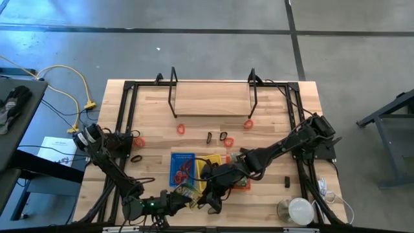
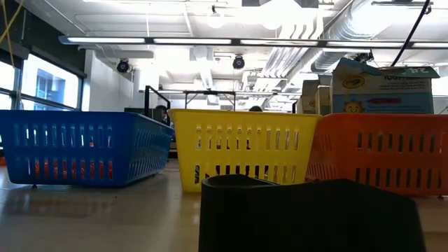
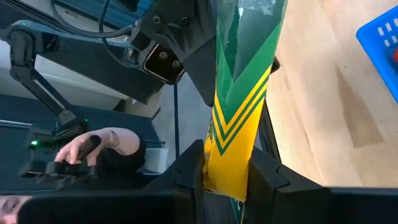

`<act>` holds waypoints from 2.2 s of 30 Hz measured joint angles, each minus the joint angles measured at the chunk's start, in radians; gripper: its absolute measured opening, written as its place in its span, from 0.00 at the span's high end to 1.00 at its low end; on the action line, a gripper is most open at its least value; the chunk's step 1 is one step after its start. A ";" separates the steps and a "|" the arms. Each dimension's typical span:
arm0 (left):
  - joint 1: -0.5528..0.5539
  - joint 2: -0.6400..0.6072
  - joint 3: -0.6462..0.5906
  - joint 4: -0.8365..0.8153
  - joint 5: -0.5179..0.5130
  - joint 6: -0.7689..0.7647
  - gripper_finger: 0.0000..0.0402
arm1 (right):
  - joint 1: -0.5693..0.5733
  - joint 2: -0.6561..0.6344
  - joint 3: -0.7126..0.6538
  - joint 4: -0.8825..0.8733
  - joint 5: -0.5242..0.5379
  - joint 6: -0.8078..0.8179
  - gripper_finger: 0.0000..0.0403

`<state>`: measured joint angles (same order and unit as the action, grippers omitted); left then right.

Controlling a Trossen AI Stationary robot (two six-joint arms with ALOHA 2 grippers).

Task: Pick & Place Office Desk Supplies
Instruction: Put the crayon box into the orange basket

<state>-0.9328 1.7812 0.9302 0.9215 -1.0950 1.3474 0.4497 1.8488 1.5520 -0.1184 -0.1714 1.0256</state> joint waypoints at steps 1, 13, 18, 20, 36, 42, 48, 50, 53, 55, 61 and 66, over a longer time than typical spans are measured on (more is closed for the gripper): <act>0.003 0.000 0.000 0.000 0.005 0.011 0.44 | 0.000 0.000 0.000 -0.004 0.000 0.000 0.83; 0.010 0.002 -0.001 0.084 0.019 0.079 0.44 | 0.016 -0.001 0.001 0.004 0.003 0.025 0.83; 0.010 0.002 -0.002 0.086 0.044 0.078 0.46 | 0.019 -0.001 0.001 0.003 0.000 0.023 0.83; 0.010 0.002 -0.002 0.087 0.046 0.078 0.49 | 0.019 -0.001 0.001 0.001 -0.002 0.022 0.82; 0.015 0.002 -0.003 0.089 0.034 0.071 0.73 | 0.031 -0.002 0.003 -0.017 -0.076 -0.066 0.59; 0.014 0.002 -0.003 0.088 0.038 0.015 0.80 | 0.029 -0.003 0.003 -0.085 -0.176 0.008 0.57; 0.014 0.002 -0.003 0.088 0.041 -0.162 0.83 | 0.061 -0.003 0.003 -0.241 -0.224 0.117 0.59; 0.013 0.002 -0.003 0.088 0.044 -0.275 0.83 | 0.078 -0.003 0.003 -0.294 -0.221 0.137 0.61; 0.013 0.002 -0.003 0.088 0.046 -0.482 0.83 | 0.116 -0.003 0.003 -0.374 -0.162 0.154 0.63; 0.013 0.002 -0.003 0.088 0.048 -0.607 0.83 | 0.150 -0.003 0.002 -0.428 -0.101 0.154 0.65; 0.022 0.002 -0.003 0.081 0.242 -0.914 0.83 | 0.294 -0.002 0.002 -0.490 0.254 0.072 0.68; 0.051 0.002 -0.003 0.081 0.449 -1.115 0.83 | 0.400 0.008 0.001 -0.410 0.624 -0.207 0.68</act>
<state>-0.8813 1.7828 0.9276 1.0027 -0.6456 0.2328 0.8500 1.8568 1.5528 -0.5282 0.4525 0.8186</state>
